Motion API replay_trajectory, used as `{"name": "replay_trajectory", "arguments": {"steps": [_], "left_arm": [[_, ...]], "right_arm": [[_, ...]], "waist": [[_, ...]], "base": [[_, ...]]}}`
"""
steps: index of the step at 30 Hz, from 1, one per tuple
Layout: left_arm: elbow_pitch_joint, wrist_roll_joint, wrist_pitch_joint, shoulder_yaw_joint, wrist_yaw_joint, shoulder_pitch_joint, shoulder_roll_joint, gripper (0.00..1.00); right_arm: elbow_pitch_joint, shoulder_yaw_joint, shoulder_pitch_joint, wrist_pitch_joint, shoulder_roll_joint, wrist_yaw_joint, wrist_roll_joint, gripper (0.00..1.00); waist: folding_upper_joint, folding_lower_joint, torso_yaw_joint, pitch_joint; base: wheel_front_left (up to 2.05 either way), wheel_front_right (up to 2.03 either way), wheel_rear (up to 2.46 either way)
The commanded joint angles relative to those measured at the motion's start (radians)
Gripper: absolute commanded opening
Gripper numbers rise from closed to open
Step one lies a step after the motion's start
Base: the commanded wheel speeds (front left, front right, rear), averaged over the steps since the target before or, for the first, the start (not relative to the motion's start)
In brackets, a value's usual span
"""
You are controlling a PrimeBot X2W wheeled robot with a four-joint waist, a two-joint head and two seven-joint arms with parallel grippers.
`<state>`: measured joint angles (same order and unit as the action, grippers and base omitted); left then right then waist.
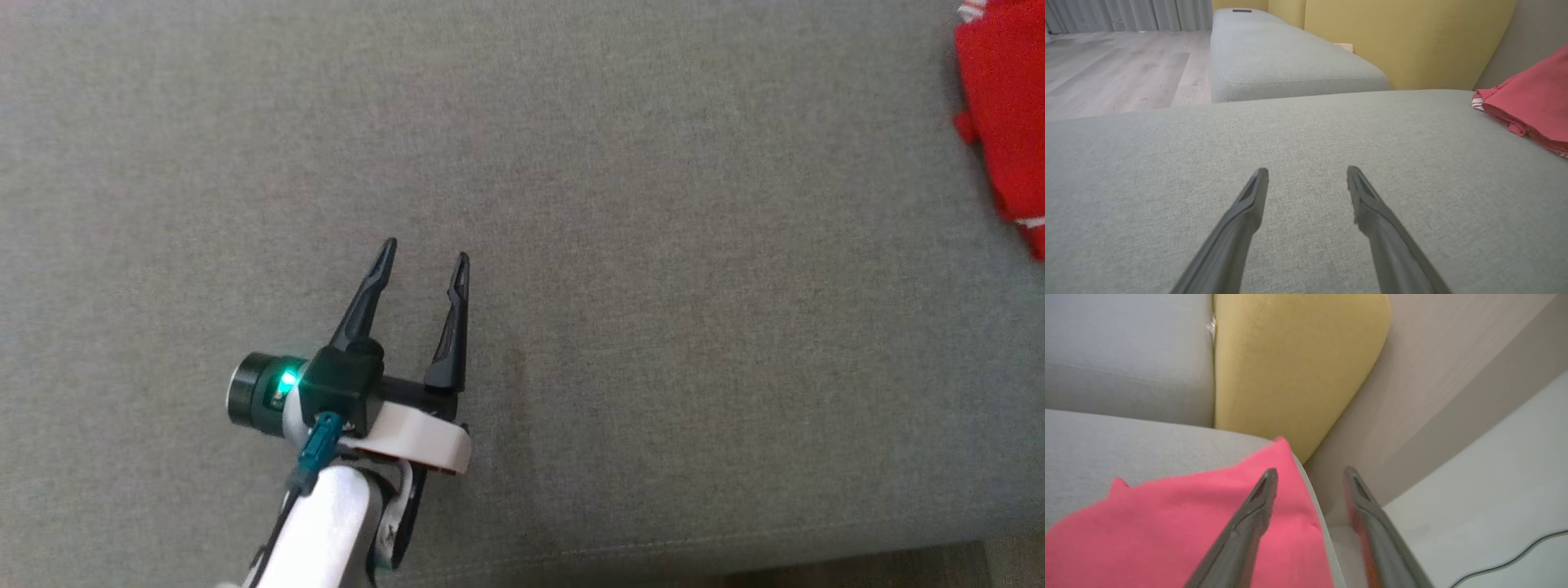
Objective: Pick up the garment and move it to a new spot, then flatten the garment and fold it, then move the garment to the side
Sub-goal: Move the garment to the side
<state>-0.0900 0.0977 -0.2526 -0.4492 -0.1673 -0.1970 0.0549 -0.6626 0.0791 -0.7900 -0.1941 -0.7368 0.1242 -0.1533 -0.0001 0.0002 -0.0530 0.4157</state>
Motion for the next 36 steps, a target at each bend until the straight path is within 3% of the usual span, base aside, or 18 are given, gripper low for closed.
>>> {"name": "replay_trajectory", "arguments": {"steps": [1, 7, 8, 17, 23, 26, 36], "left_arm": [[0.025, 0.007, -0.009, 0.021, 0.003, -0.006, -0.005, 1.0], [0.008, 0.046, -0.009, 0.059, -0.017, 0.077, -0.005, 1.0], [0.008, 0.046, -0.009, 0.059, -0.017, 0.077, -0.005, 1.0], [0.011, 0.066, -0.009, 0.163, -0.036, 0.232, -0.005, 1.0], [0.036, 0.061, -0.009, 0.221, -0.023, 0.291, -0.005, 1.0], [0.058, 0.04, -0.009, 0.24, -0.013, 0.315, -0.005, 1.0], [0.161, -0.025, -0.009, 0.257, 0.03, 0.409, -0.001, 1.0]], "right_arm": [[0.048, 0.013, 0.019, 0.041, 0.025, 0.007, 0.037, 1.0], [0.098, -0.032, 0.156, 0.141, 0.231, 0.007, 0.07, 1.0], [0.098, -0.032, 0.156, 0.141, 0.231, 0.007, 0.07, 1.0], [0.115, -0.198, 0.392, 0.308, 0.461, 0.007, 0.079, 1.0], [0.109, -0.178, 0.492, 0.43, 0.586, 0.007, 0.085, 1.0], [0.132, -0.159, 0.546, 0.453, 0.628, 0.007, 0.095, 1.0], [0.454, -0.163, 0.768, 0.456, 0.667, 0.007, 0.07, 1.0]], "waist": [[0.0001, -0.0002, 0.01, -0.055], [0.0001, -0.0002, 0.03, -0.205], [0.0001, -0.0002, 0.03, -0.205], [0.0001, -0.0002, 0.068, -0.404], [0.0001, -0.0002, 0.092, -0.458], [0.0001, -0.0002, 0.105, -0.477], [0.0001, -0.0002, 0.118, -0.519]], "base": [[0.0, 0.0, 0.0], [0.0, 0.0, 0.0], [0.0, 0.0, 0.0], [0.0, 0.0, 0.0], [0.0, 0.0, 0.0], [0.0, 0.0, 0.0], [0.0, 0.0, 0.0]]}}
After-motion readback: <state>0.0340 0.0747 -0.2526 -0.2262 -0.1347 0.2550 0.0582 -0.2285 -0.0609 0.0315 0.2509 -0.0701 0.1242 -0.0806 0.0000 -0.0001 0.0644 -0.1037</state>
